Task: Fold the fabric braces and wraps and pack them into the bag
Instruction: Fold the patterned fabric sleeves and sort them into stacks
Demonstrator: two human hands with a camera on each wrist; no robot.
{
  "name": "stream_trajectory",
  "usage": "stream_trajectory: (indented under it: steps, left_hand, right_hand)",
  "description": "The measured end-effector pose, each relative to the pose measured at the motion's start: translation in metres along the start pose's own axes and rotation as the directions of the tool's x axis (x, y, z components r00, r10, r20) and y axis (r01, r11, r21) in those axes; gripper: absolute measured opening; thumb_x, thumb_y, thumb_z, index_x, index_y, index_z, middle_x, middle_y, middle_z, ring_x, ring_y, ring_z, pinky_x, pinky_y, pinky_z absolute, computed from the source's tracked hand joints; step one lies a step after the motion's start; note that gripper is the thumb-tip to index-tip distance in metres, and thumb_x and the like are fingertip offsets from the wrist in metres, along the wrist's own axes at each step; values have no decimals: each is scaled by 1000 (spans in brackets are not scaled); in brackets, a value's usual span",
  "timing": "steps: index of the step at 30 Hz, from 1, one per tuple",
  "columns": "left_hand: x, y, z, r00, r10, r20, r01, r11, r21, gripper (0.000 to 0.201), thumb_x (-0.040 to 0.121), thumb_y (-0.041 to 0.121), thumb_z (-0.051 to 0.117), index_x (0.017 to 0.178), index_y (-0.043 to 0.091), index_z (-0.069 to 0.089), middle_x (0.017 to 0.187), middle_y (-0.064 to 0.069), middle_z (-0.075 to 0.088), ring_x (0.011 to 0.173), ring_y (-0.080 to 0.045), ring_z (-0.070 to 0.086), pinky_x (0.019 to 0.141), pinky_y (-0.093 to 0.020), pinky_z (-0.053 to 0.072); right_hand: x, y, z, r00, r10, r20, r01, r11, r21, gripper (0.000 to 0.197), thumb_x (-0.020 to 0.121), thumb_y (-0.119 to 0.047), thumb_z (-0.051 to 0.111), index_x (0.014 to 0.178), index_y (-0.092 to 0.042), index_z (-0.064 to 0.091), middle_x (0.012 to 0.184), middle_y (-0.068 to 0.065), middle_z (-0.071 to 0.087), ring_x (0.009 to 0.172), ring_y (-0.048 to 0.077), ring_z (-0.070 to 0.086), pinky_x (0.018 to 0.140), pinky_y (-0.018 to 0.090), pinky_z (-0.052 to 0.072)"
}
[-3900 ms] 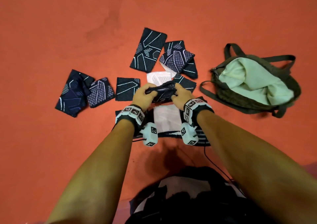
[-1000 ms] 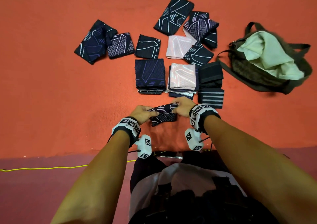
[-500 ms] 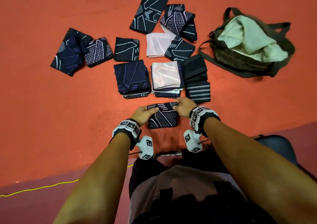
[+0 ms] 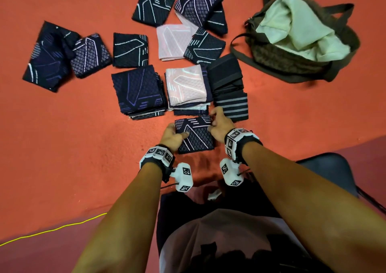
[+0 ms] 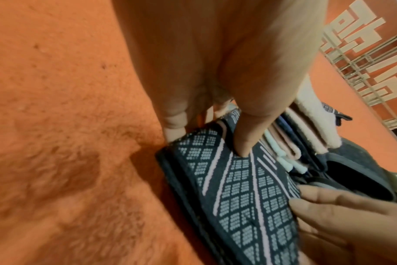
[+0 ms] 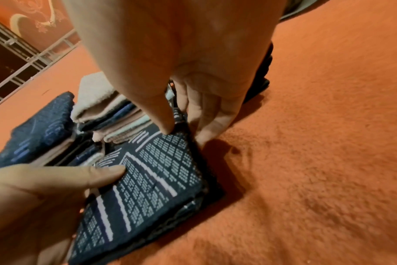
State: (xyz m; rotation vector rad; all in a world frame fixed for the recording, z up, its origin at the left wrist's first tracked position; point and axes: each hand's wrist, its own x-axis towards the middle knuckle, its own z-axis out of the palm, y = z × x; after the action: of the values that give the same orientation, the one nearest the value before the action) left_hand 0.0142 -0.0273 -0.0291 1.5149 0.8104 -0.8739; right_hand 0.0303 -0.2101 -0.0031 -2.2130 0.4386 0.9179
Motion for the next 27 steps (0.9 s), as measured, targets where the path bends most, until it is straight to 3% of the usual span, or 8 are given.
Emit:
stream_trajectory:
  steps: [2, 5, 11, 16, 18, 21, 24, 27]
  left_hand:
    - [6, -4, 5, 1000, 5, -22, -4, 1000, 24, 47, 85, -13, 63, 119, 15, 47, 124, -13, 64, 106, -30, 64, 94, -50, 54]
    - [6, -5, 11, 999, 28, -31, -27, 998, 49, 63, 83, -17, 61, 137, 10, 41, 123, -10, 62, 111, -30, 61, 96, -46, 53]
    - [10, 0, 14, 996, 41, -75, -41, 999, 10, 53, 89, -11, 57, 135, 11, 43, 128, -15, 62, 111, -31, 61, 98, -48, 51]
    - [13, -1, 10, 991, 36, -127, -40, 999, -34, 52, 90, -5, 62, 134, 11, 42, 126, -14, 60, 112, -33, 62, 98, -46, 52]
    - [11, -3, 6, 988, 56, -141, -64, 997, -49, 49, 88, -4, 67, 129, 10, 44, 115, -11, 58, 105, -29, 61, 95, -41, 53]
    - [12, -6, 5, 977, 90, -192, -91, 996, 4, 37, 86, 0, 71, 102, 24, 48, 94, 0, 50, 91, -23, 57, 91, -40, 52]
    - [12, -4, 8, 959, 133, -251, -125, 991, 46, 39, 85, -5, 68, 88, 26, 44, 80, 2, 47, 74, -16, 52, 86, -38, 49]
    - [13, -3, 8, 940, 191, -282, -174, 981, 85, 35, 86, -7, 64, 84, 23, 44, 77, 1, 48, 69, -14, 47, 77, -32, 45]
  right_hand:
    - [-1, 2, 1, 999, -52, 5, 52, 999, -17, 43, 87, -3, 52, 126, -16, 39, 91, 11, 61, 80, 29, 60, 74, 32, 45]
    - [-1, 3, 2, 996, -78, 39, 79, 996, -33, 39, 85, 1, 49, 120, -17, 53, 103, 15, 66, 90, 32, 64, 87, 34, 51]
    - [-1, 0, -1, 995, -95, 12, 95, 994, -45, 44, 83, 4, 51, 122, -16, 58, 112, 12, 68, 101, 30, 64, 94, 33, 50]
    - [2, 3, -3, 987, -154, -54, 151, 987, -56, 37, 83, 4, 52, 112, -15, 63, 115, 9, 64, 103, 26, 63, 98, 32, 48]
    - [0, 1, -4, 983, -173, -59, 165, 980, -114, 33, 85, 1, 53, 112, -14, 64, 116, 7, 56, 101, 23, 58, 94, 29, 46]
    - [-1, -1, -5, 982, -189, -26, 183, 972, -150, 27, 85, -3, 54, 107, -16, 63, 117, 4, 50, 98, 22, 57, 91, 29, 47]
    - [3, -5, -4, 980, -188, 58, 194, 975, -109, 28, 85, -2, 52, 104, -17, 67, 112, 4, 61, 102, 23, 61, 96, 28, 47]
    - [6, -8, -3, 968, -185, 171, 204, 974, -100, 37, 86, -1, 50, 117, -15, 66, 121, 5, 67, 113, 23, 61, 102, 27, 45]
